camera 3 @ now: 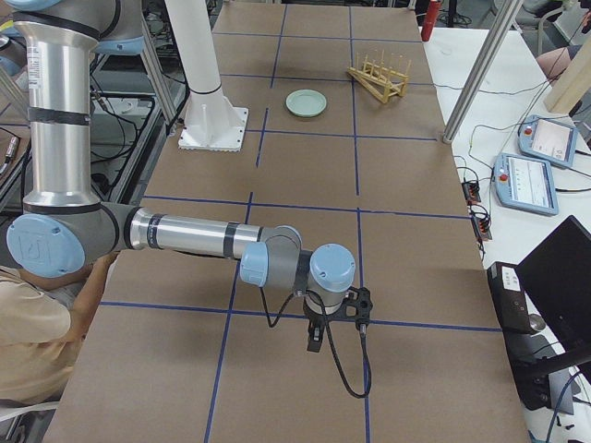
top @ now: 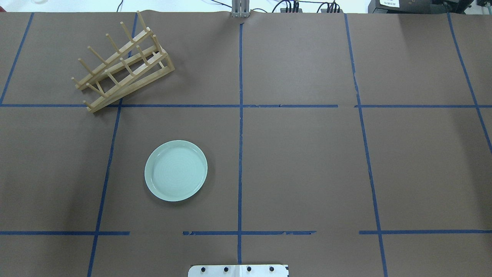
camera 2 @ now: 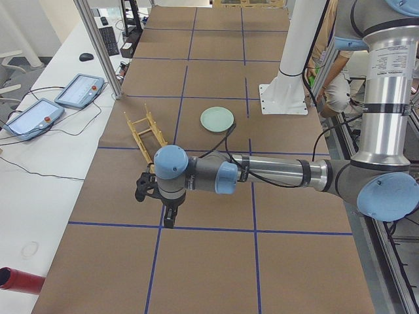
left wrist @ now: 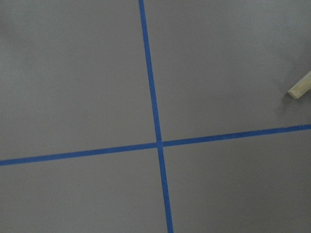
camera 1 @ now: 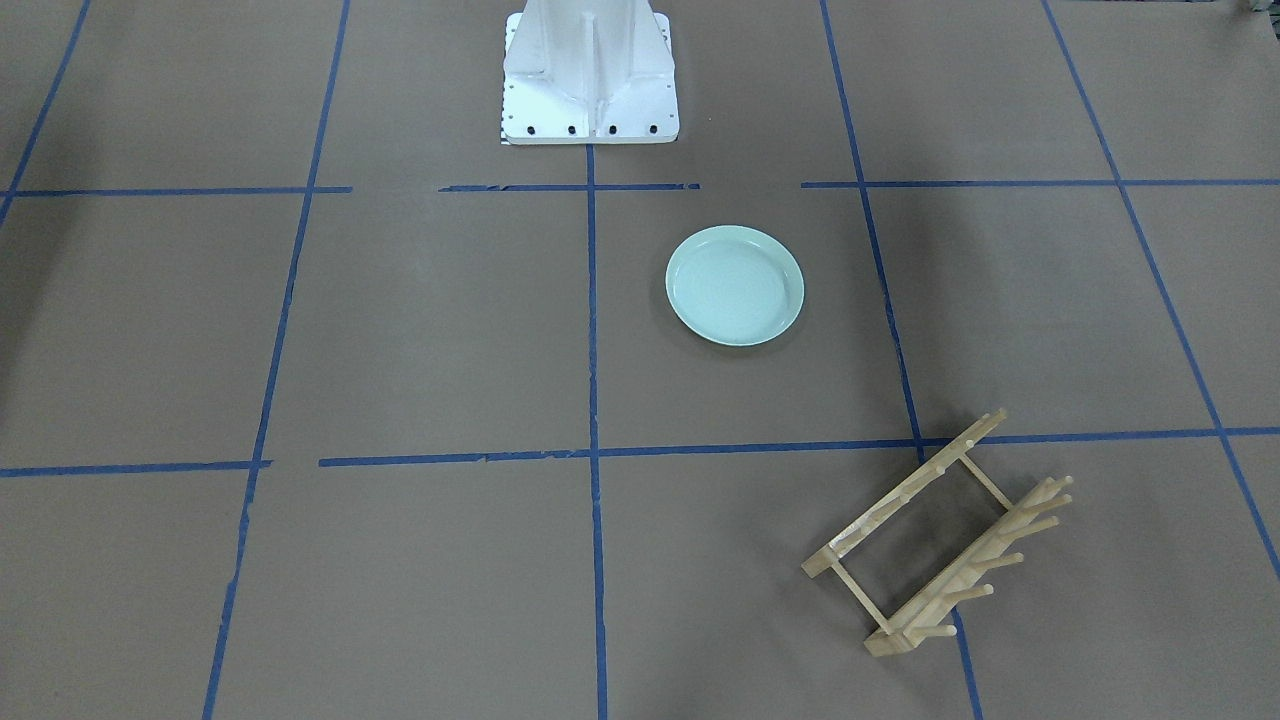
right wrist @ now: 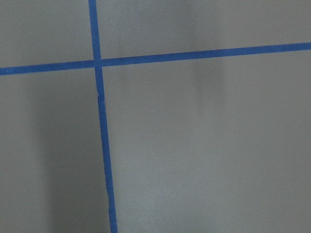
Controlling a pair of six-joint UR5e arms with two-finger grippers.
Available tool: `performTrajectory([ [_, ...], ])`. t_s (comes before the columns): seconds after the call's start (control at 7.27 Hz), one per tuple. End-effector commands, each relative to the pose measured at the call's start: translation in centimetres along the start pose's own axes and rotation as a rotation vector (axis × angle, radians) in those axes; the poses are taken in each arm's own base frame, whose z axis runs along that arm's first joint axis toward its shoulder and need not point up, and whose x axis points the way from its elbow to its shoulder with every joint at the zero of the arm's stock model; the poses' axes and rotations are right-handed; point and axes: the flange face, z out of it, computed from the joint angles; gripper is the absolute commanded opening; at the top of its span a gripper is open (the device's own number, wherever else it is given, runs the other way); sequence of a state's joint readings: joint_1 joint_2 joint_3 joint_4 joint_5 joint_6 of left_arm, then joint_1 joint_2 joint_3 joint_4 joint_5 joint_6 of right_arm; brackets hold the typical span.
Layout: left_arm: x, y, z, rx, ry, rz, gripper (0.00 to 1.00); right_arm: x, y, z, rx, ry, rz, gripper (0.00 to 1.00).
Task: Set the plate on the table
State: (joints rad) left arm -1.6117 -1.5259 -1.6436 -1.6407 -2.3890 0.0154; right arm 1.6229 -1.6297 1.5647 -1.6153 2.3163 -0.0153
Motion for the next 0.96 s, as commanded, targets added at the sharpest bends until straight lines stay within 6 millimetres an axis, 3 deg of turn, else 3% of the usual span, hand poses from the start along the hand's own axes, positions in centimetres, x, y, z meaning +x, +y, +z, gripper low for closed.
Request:
performTrajectory([
  [0.0,-2.0,4.1,2.0,-0.030,-0.003,-0.035,1.00,0.0,0.0,0.0,0.000,0.000,0.000,1.00],
  [0.28,-1.7,3.4,1.6,0.010,-0.007,0.001,1.00,0.0,0.0,0.0,0.000,0.000,0.000,1.00],
  [0.41,-0.6,1.2,0.4,0.039,-0.012,0.028,1.00,0.0,0.0,0.0,-0.001,0.000,0.001,1.00],
  [0.55,0.4,0.3,-0.6,0.057,-0.011,0.045,1.00,0.0,0.0,0.0,0.000,0.000,0.000,1.00],
  [0.83,1.3,0.1,-1.3,0.070,-0.004,0.060,1.00,0.0,0.0,0.0,0.000,0.000,0.000,1.00],
])
